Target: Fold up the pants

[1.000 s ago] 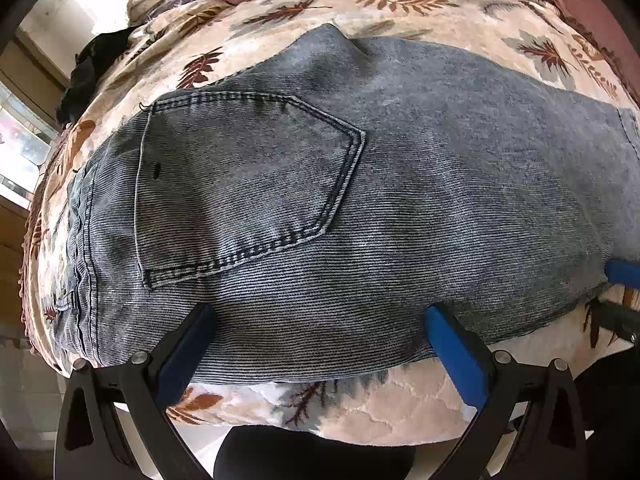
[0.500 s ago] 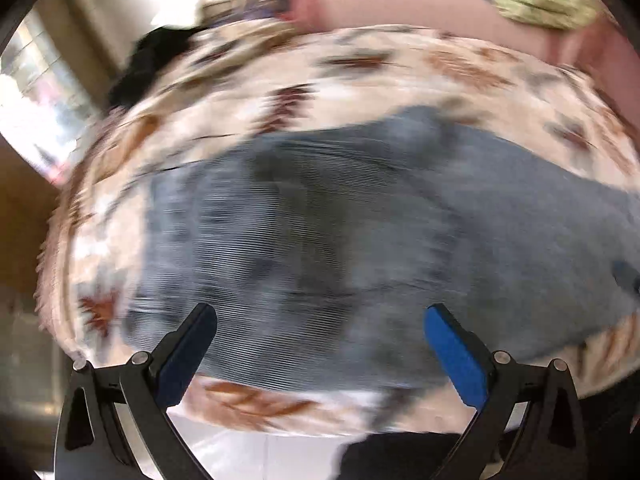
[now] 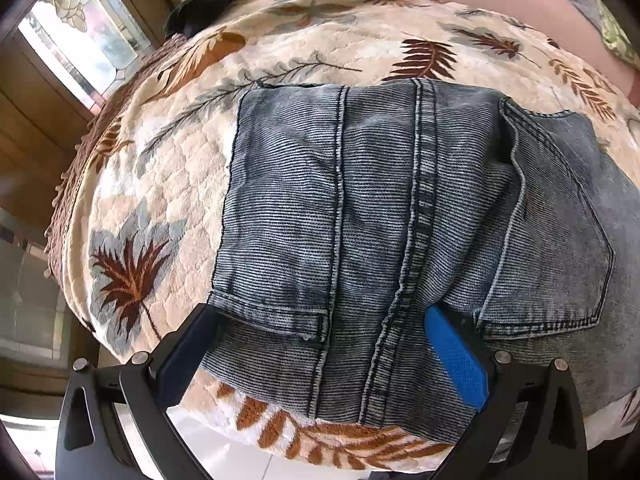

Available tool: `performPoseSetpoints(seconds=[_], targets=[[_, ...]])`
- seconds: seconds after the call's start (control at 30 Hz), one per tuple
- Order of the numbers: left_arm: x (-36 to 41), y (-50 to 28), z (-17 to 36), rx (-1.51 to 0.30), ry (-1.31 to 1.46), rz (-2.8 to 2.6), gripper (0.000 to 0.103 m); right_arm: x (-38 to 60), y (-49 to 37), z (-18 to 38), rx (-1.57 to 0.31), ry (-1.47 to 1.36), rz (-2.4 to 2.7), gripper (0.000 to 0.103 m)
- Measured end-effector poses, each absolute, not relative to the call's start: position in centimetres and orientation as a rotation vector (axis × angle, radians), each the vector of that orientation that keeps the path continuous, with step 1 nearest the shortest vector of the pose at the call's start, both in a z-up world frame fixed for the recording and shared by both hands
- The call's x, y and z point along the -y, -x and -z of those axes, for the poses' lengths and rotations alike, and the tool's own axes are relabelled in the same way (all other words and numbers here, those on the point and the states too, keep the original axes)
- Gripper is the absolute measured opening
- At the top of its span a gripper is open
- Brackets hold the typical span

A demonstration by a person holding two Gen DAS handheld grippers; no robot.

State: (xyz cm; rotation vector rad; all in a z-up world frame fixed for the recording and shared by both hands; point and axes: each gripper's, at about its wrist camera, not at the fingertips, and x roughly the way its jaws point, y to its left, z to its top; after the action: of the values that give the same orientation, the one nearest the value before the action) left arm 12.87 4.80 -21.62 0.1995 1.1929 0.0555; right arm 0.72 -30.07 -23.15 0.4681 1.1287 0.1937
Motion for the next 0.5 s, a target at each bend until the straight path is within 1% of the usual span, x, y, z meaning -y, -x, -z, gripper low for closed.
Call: performPoseSetpoints(seconds=[0.1, 0.5], targets=[[-5.1, -12.5, 21.7, -1.185, -0.167, -0.025, 0.103, 30.4, 0.0, 23.1, -1.115, -0.473, -0.207, 0.068], [-5.2, -11.6, 21.5, -1.147, -0.203, 0.006, 0.103, 32.8, 2.8, 23.0, -1.098, -0.588, -0.19, 0.068]])
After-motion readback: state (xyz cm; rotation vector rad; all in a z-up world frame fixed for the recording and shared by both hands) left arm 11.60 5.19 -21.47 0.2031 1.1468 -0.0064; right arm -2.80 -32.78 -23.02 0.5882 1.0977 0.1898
